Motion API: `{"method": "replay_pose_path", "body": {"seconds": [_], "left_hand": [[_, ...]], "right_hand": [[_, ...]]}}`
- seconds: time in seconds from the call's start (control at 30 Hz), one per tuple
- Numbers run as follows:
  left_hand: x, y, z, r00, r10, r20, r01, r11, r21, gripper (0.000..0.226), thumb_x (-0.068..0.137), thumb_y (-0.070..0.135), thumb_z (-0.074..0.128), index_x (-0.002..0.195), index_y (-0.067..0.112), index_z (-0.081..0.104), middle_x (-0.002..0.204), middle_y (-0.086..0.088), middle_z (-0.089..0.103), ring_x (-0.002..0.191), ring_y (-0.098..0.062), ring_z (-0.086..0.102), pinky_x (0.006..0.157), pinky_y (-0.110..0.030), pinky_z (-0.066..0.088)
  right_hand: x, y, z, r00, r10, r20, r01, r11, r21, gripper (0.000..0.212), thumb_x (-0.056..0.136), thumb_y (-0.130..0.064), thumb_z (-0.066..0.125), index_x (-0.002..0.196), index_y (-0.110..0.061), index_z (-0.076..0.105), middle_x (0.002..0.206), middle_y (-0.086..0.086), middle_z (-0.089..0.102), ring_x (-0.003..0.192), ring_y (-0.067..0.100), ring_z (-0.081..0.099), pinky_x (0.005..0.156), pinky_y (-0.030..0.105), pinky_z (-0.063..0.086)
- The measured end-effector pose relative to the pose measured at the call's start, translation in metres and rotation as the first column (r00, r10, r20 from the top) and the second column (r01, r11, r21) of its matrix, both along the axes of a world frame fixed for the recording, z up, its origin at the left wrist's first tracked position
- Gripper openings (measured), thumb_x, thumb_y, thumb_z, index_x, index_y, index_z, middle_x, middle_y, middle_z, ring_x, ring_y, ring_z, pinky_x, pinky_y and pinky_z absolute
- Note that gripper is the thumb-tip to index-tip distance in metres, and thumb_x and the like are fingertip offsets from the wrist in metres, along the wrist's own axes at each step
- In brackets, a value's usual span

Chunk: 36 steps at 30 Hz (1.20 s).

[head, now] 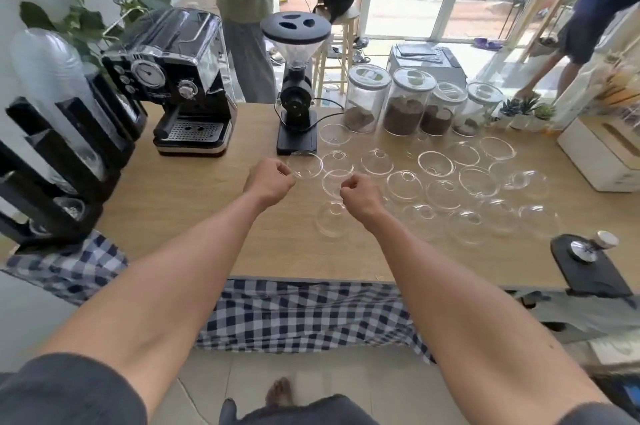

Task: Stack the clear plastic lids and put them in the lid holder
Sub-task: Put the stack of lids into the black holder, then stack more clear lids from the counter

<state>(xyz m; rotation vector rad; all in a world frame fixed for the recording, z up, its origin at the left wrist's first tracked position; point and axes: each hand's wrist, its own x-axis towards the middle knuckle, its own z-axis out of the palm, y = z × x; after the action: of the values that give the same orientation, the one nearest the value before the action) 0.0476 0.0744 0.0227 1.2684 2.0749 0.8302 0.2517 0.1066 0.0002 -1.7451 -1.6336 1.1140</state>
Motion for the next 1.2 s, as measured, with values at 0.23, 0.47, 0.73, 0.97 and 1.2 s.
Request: {"method": "replay_pose_path", "body": {"seconds": [0.23, 0.47, 0.73, 0.97, 1.2], "left_hand": [[0.028, 0.033, -0.027, 0.968, -0.165, -0.189, 0.148, 0.984, -0.1, 0.041, 0.088, 0.018, 0.062, 0.128, 0.022, 0.069, 0.131, -0.005, 0.07, 0.122, -0.028, 0.063, 0.102, -0.037, 0.051], [0.028, 0.064, -0.059, 0.79, -0.296, -0.537, 0.276, 0.954, -0.12, 0.037, 0.095, 0.012, 0.053, 0.13, 0.015, 0.066, 0.139, -0.004, 0.061, 0.127, -0.033, 0.054, 0.1, -0.045, 0.046], [0.015, 0.085, -0.088, 0.651, -0.335, -0.681, 0.319, 0.935, -0.156, 0.045, 0.097, 0.004, 0.049, 0.137, 0.021, 0.062, 0.135, -0.007, 0.065, 0.128, -0.031, 0.055, 0.1, -0.043, 0.042], [0.011, 0.079, -0.091, 0.693, -0.258, -0.673, 0.277, 0.957, -0.082, 0.042, 0.094, -0.004, 0.047, 0.126, 0.014, 0.067, 0.122, -0.011, 0.066, 0.119, -0.034, 0.058, 0.095, -0.044, 0.046], [0.014, 0.058, -0.072, 0.902, -0.079, -0.425, 0.13, 0.987, 0.092, 0.049, 0.095, -0.009, 0.044, 0.137, 0.011, 0.058, 0.125, -0.016, 0.056, 0.105, -0.037, 0.063, 0.085, -0.043, 0.052]], "right_hand": [[0.038, 0.012, -0.021, 0.986, -0.097, 0.135, 0.092, 0.995, 0.041, 0.045, 0.091, -0.01, 0.064, 0.137, -0.012, 0.064, 0.135, 0.011, 0.066, 0.131, 0.031, 0.057, 0.101, 0.036, 0.046], [0.057, 0.023, -0.051, 0.934, -0.013, 0.357, -0.001, 0.999, 0.04, 0.062, 0.095, -0.03, 0.063, 0.154, -0.015, 0.046, 0.149, 0.01, 0.053, 0.137, 0.04, 0.04, 0.116, 0.044, 0.035], [0.068, 0.024, -0.075, 0.91, 0.014, 0.415, -0.031, 0.999, 0.035, 0.068, 0.084, -0.033, 0.076, 0.146, -0.022, 0.049, 0.141, 0.011, 0.056, 0.134, 0.037, 0.041, 0.11, 0.041, 0.031], [0.057, 0.002, -0.065, 0.903, -0.092, 0.42, -0.041, 0.954, 0.297, 0.083, 0.079, -0.066, 0.061, 0.145, -0.018, 0.049, 0.124, 0.008, 0.054, 0.112, 0.026, 0.052, 0.099, 0.039, 0.042], [0.034, -0.021, -0.069, 0.918, 0.171, 0.359, -0.293, 0.901, 0.319, 0.083, 0.081, -0.054, 0.077, 0.142, -0.009, 0.044, 0.131, 0.01, 0.056, 0.119, 0.025, 0.052, 0.104, 0.039, 0.049]]}}
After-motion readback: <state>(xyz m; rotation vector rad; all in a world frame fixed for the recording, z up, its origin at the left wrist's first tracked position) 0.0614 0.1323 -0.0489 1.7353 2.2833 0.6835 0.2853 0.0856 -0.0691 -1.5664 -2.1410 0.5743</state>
